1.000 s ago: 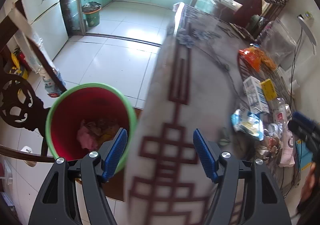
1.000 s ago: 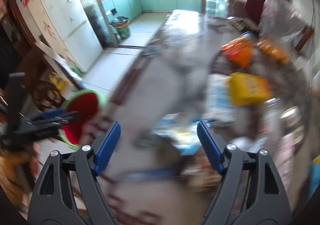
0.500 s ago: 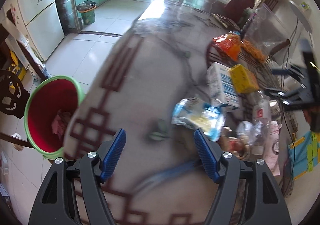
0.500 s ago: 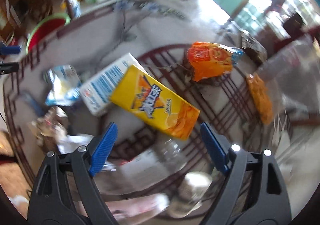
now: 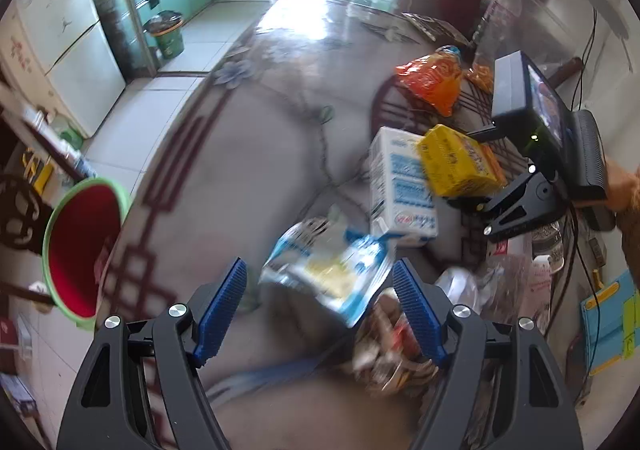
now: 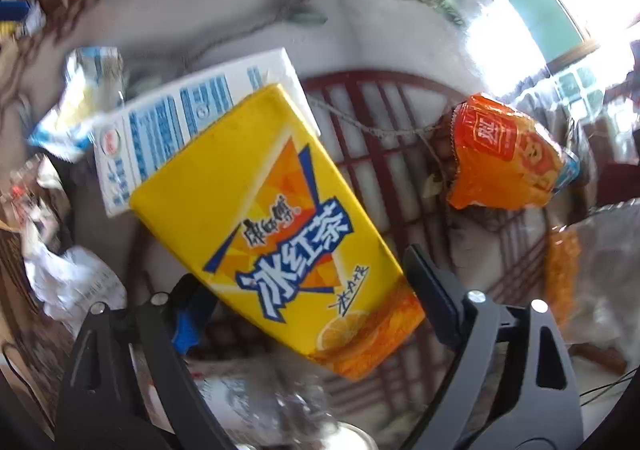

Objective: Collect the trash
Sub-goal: 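Grasp the yellow iced tea carton with the right gripper while the left grasps the white milk carton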

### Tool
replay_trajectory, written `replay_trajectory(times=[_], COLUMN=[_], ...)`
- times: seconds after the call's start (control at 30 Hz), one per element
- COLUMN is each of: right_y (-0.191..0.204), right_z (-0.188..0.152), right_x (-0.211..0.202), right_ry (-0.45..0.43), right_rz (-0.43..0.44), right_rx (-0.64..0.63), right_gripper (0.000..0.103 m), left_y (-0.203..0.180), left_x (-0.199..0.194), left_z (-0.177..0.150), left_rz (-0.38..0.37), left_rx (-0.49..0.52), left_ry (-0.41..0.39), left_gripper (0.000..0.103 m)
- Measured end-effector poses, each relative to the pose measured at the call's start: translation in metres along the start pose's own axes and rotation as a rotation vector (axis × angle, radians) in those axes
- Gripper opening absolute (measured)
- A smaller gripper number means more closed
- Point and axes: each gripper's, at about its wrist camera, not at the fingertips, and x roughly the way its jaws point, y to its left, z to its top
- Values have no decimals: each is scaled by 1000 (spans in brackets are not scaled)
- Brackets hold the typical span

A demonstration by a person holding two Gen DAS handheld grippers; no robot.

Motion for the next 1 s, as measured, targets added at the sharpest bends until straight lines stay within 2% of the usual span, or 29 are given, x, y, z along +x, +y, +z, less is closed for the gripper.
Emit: replay_trajectory(times=[0.1, 0.2, 0.27, 0.4, 0.47, 0.6, 0.67, 0.7, 0.73, 0.77, 0.83, 0.97, 1.0], right_y=[-13, -21, -27, -39, -39, -35, -33, -36, -34, -32, -31, -27, -24], right_z=[-10, -26, -35, -70, -89, -118, -125, -126, -128, -129, -131, -130, -128], right_x=[-9, -28, -40, -72, -88, -108, -112, -113, -113, -114, -112, -115, -115], right_ry=[-52, -146, -197, -308, -363, -429, -443, -445, -446, -449, -457, -451, -436], right_rz=[39, 66, 61, 10, 13, 13, 25, 23, 20, 20, 22, 3, -8], right_rx=[108, 206, 282, 523, 646, 839, 905, 920, 934, 949, 974, 979, 968], right_gripper=[73, 71, 70, 70, 70, 70, 70, 69, 68, 63, 61, 37, 37], left_y=[-15, -33, -41, -57, -63, -70, -70, -70, -70, -70, -69, -62, -61], left_x=[9, 23, 32, 57, 70, 91, 96, 98, 98, 97, 91, 72, 63], left_z=[12, 26, 32, 41, 45, 47, 47, 48, 48, 48, 48, 50, 48], left_rz=[2, -11, -18, -20, -23, -3, 10, 7, 7, 12, -2, -18, -20], left_rx=[26, 46, 54, 62, 55, 55, 45, 46, 51, 55, 53, 55, 58], left_ry=[2, 12, 19, 44, 70, 102, 102, 103, 104, 102, 83, 29, 9], left_gripper=[72, 72, 72, 72, 72, 72, 68, 57, 51, 51, 51, 50, 50])
